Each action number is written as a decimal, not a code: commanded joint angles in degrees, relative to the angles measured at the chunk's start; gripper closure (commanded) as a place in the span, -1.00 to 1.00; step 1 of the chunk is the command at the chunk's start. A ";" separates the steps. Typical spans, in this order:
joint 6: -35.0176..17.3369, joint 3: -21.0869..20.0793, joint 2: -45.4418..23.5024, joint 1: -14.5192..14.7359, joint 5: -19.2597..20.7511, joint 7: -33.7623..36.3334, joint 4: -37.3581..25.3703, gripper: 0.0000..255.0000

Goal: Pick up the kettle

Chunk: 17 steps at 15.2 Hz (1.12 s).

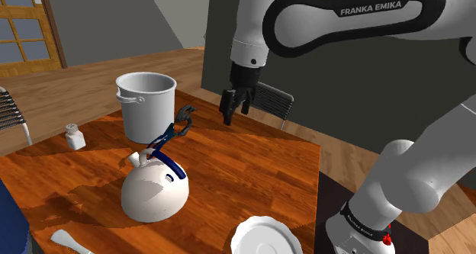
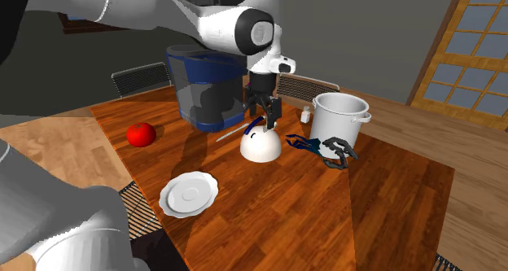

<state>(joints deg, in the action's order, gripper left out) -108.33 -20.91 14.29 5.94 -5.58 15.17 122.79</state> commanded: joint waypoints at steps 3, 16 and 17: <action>-1.81 -3.52 -8.81 1.12 3.58 4.11 -6.46 -1.00; 1.64 -6.97 -39.53 11.88 20.17 14.88 -35.71 -1.00; 0.95 -6.86 -39.69 11.90 20.25 14.97 -35.17 -1.00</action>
<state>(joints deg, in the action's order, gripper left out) -107.06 -27.87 -24.20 17.24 14.02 29.75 88.34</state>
